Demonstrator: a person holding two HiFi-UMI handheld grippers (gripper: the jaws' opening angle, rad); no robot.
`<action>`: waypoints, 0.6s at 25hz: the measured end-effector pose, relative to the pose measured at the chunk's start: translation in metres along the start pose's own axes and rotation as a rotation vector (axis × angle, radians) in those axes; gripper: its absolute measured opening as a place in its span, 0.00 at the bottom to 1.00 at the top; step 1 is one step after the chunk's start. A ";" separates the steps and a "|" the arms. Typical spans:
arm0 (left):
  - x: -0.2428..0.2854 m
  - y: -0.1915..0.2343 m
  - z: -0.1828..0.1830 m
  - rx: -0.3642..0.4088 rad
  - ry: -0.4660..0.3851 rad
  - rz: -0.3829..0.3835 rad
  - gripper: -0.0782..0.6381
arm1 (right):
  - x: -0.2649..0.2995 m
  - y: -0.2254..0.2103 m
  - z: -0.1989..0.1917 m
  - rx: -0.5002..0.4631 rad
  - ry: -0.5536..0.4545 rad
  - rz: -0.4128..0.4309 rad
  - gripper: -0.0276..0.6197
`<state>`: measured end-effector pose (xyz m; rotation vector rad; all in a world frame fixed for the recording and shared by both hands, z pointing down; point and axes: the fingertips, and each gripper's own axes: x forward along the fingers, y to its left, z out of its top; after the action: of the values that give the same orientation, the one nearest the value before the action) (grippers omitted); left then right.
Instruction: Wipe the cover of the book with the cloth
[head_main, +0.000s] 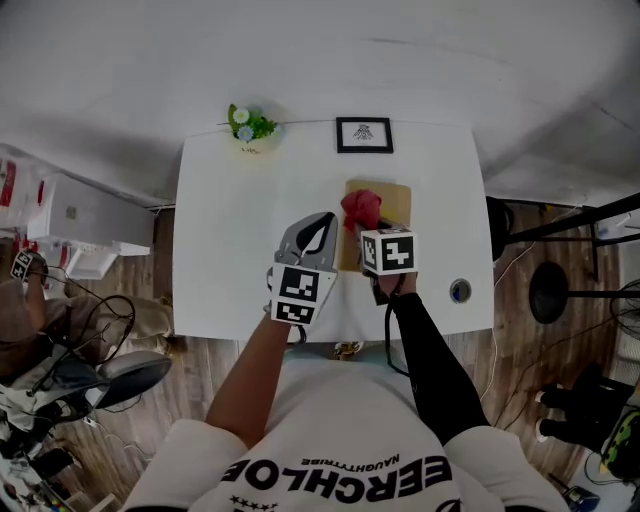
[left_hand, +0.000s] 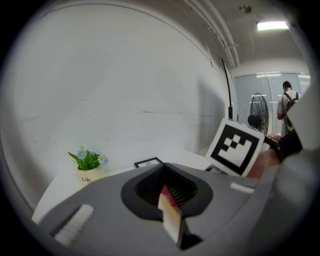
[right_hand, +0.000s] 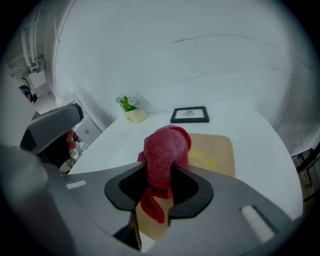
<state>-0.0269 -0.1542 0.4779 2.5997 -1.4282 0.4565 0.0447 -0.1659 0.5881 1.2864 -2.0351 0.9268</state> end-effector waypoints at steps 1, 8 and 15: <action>-0.002 0.001 0.000 -0.001 -0.001 0.007 0.19 | 0.006 0.011 -0.008 -0.024 0.034 0.017 0.21; -0.014 0.004 -0.006 -0.006 0.005 0.032 0.19 | 0.012 0.010 -0.028 -0.146 0.113 -0.034 0.21; -0.010 -0.012 -0.005 0.010 -0.002 0.012 0.19 | -0.021 -0.062 -0.041 -0.035 0.081 -0.156 0.21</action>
<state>-0.0228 -0.1379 0.4792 2.6010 -1.4466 0.4643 0.1130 -0.1408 0.6138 1.3459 -1.8521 0.8541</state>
